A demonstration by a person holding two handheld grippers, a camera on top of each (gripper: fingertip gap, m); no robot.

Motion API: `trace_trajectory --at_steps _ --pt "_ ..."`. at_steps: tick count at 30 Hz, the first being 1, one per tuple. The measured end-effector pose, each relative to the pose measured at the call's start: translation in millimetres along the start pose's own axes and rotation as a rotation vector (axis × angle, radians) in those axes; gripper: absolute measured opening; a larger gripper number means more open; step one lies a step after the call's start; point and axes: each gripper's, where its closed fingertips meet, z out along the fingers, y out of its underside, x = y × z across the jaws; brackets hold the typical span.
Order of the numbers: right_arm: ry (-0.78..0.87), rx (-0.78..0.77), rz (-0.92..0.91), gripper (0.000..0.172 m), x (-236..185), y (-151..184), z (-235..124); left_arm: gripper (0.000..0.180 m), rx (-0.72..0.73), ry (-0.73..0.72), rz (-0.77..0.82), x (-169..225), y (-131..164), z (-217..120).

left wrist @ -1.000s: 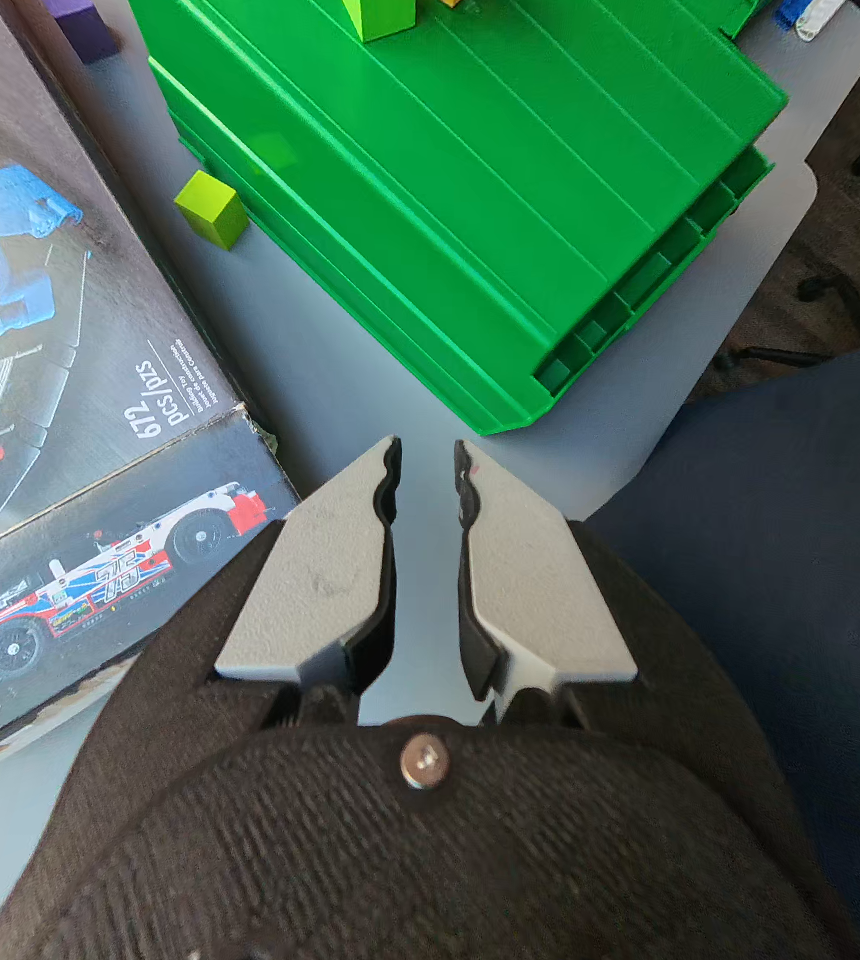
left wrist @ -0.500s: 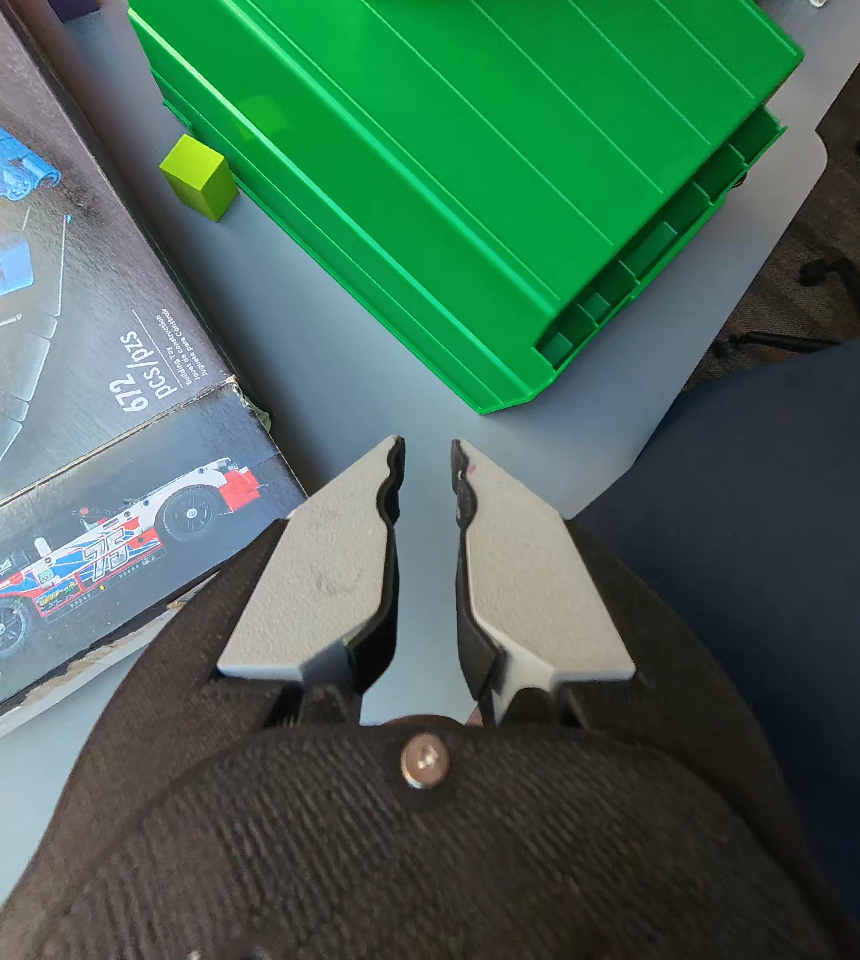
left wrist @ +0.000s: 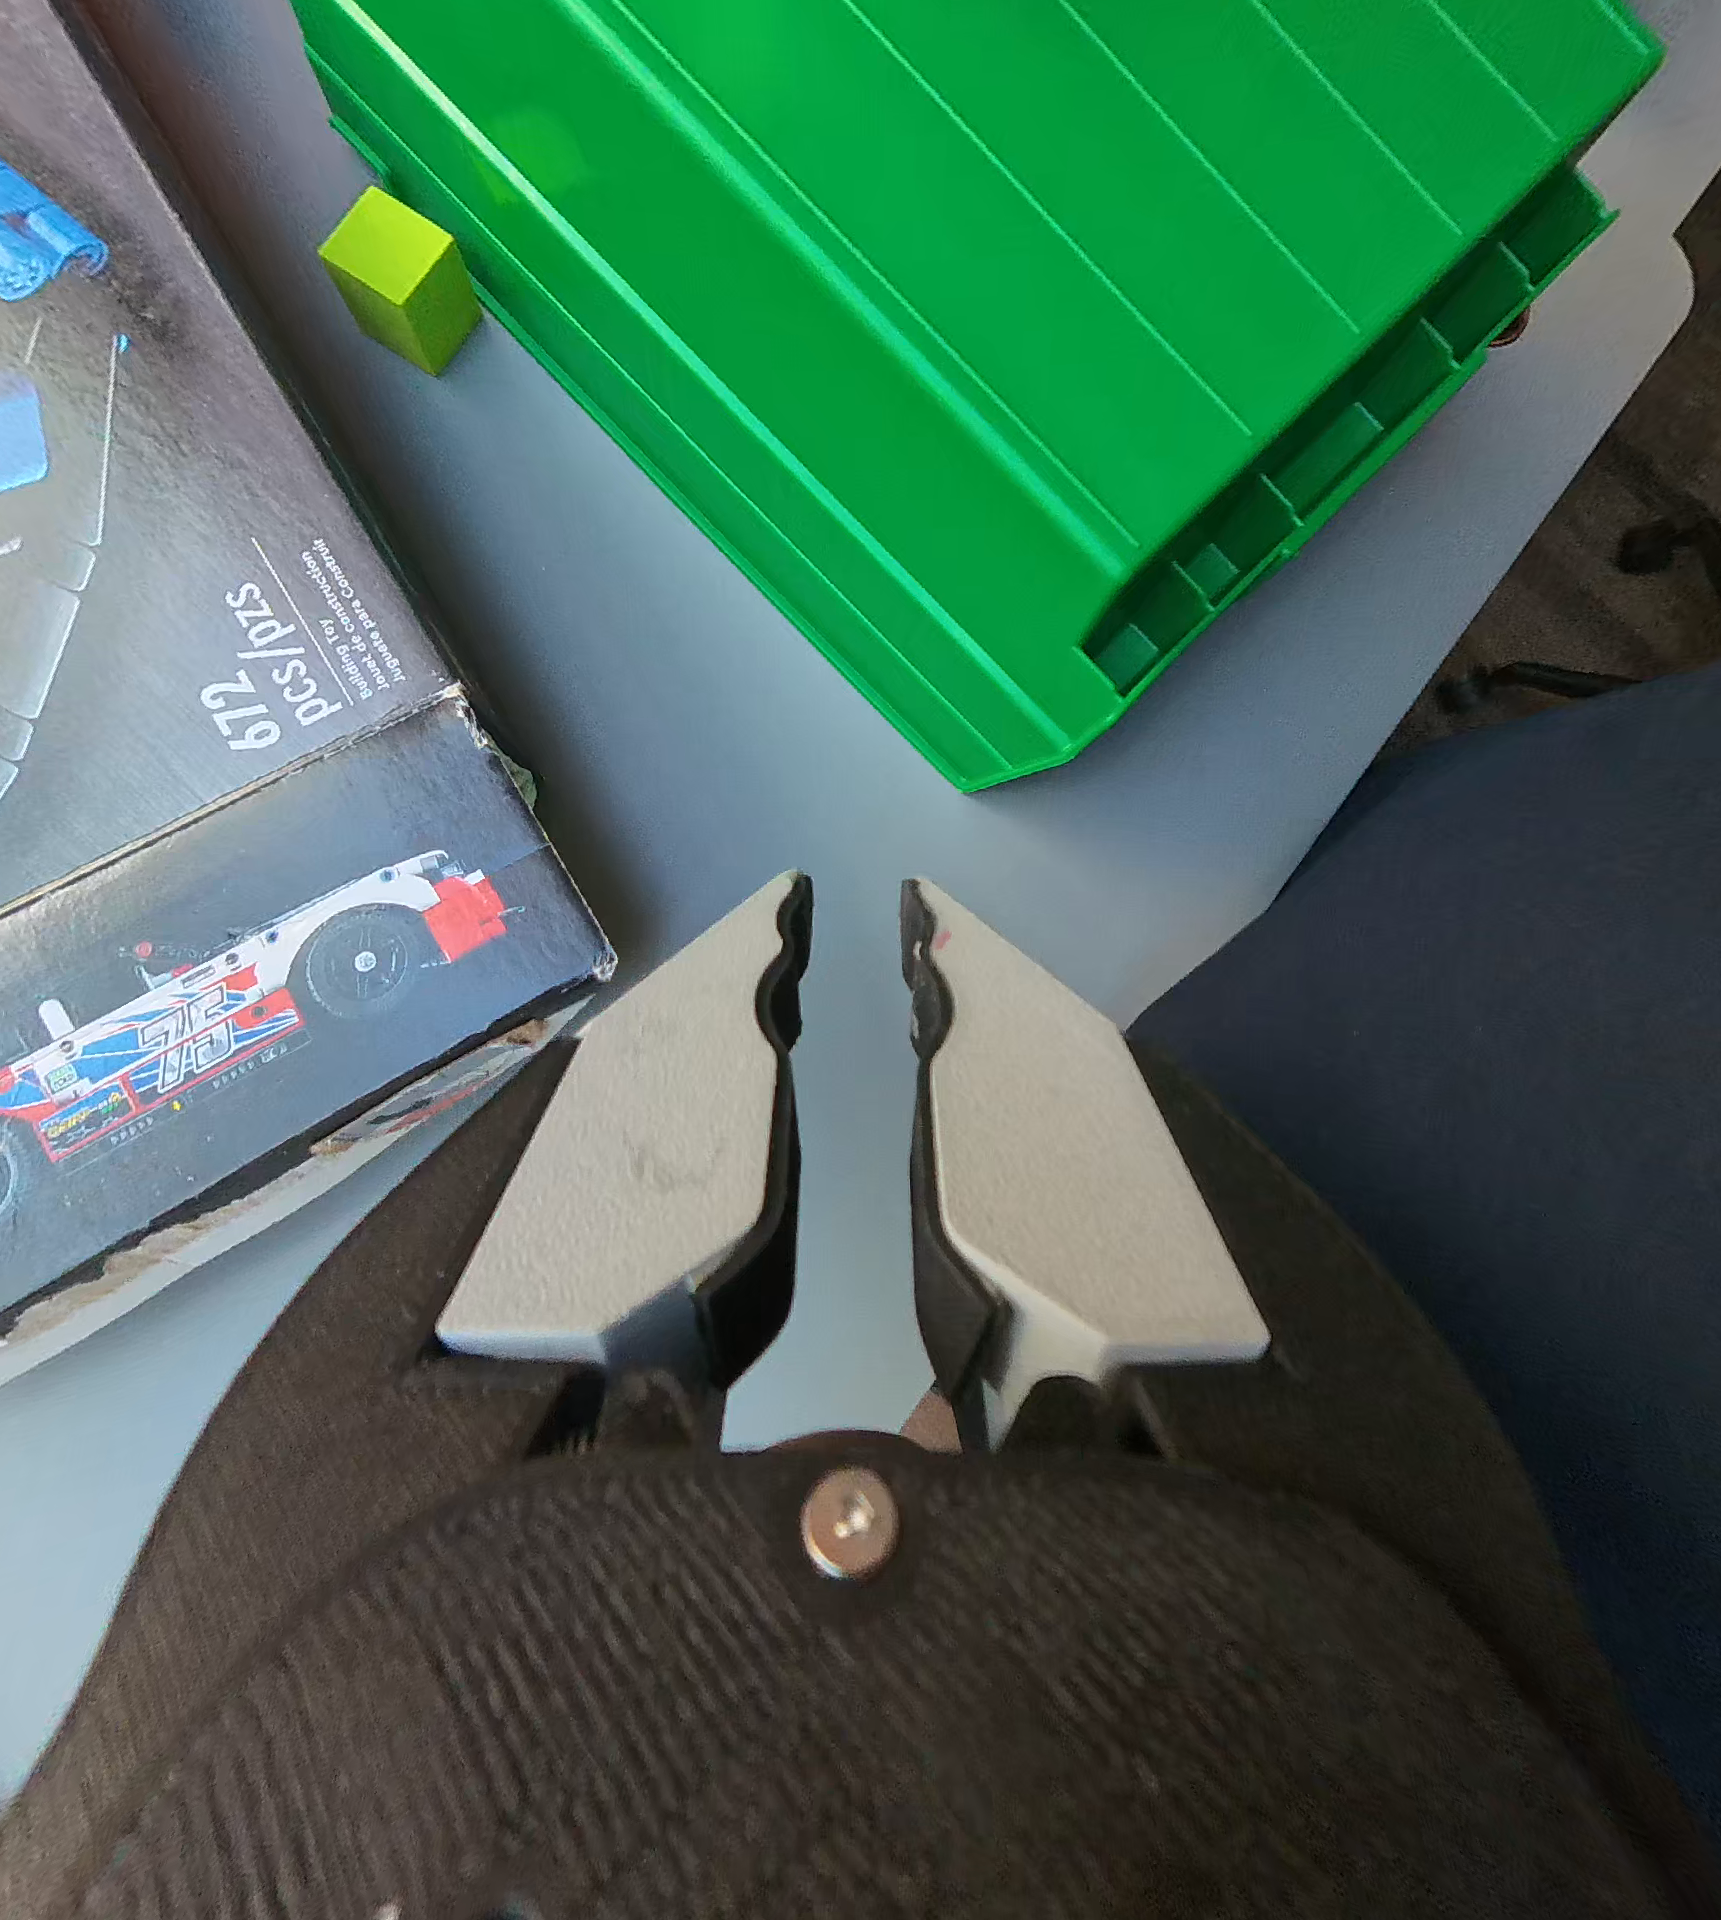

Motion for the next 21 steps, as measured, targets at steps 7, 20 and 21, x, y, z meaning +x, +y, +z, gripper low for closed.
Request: trace_trajectory --at_steps 7,20,21 --pt "-0.008 -0.004 0.065 0.048 5.6 25.3 3.6 0.015 -0.019 0.008 -0.008 3.1 6.9 1.6" --pt "-0.079 0.079 0.068 0.026 -2.2 -15.2 -30.8 0.014 -0.074 0.003 -0.038 1.5 37.5 3.2" --pt "-0.071 0.09 0.066 0.026 -2.0 -22.7 -36.1 0.014 -0.082 0.005 -0.051 2.0 43.8 2.9"
